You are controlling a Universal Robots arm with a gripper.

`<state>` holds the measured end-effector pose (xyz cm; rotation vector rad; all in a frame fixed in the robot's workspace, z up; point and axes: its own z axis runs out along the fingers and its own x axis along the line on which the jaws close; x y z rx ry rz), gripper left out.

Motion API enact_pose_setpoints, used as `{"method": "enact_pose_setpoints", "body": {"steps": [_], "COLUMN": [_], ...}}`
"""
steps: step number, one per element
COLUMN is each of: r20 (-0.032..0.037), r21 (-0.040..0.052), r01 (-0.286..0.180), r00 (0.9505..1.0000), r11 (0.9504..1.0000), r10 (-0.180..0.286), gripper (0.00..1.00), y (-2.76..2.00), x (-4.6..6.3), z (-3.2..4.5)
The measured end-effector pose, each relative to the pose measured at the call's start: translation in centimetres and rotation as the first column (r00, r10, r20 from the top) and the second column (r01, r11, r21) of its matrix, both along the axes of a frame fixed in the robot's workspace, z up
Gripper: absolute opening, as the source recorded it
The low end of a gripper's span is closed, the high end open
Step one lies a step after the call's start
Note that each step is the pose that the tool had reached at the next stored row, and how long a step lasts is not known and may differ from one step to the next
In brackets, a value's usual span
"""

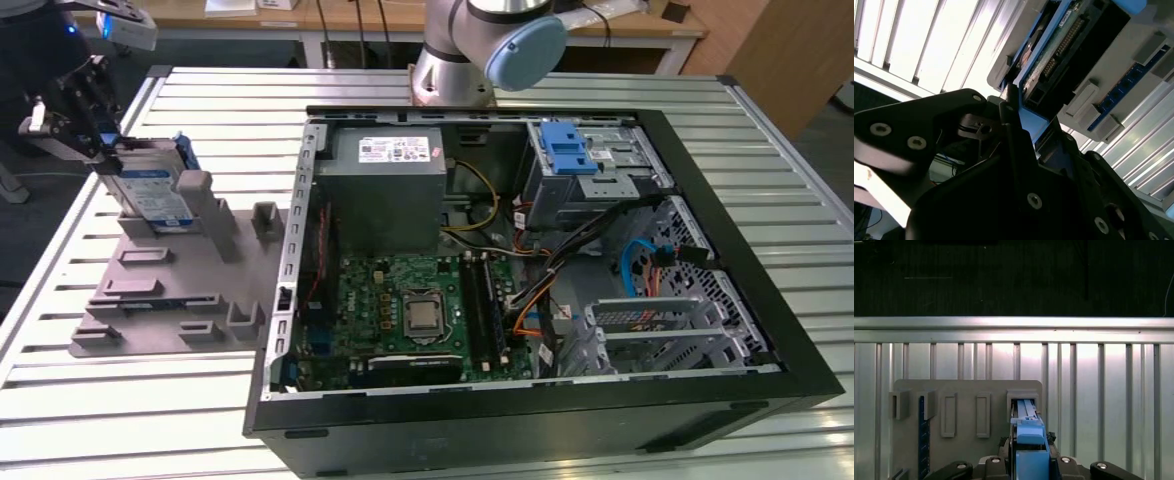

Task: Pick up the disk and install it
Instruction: 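Pick up the disk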

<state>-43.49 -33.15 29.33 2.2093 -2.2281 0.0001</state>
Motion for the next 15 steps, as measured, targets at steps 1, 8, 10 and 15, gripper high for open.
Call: {"method": "enact_pose_setpoints", "body": {"steps": [1, 8, 10, 15], "r20": [0.0000, 0.0002, -0.0002, 0.0003], "r21": [0.0000, 0.0001, 0.0000, 0.0002], "r01": [0.000, 0.000, 0.000, 0.000], "r00": [1.0000, 1.0000, 1.0000, 1.0000], "r11": [1.0000, 1.0000, 1.0000, 1.0000], "r10": [0.000, 0.000, 0.000, 0.000], "gripper": [0.36, 0.44, 0.44, 0.36], "y": [0.00, 0.00, 0.00, 0.00], "x": [0.00, 0.00, 0.00, 0.00], "z": [0.00, -0.45, -0.47, -0.36]}}
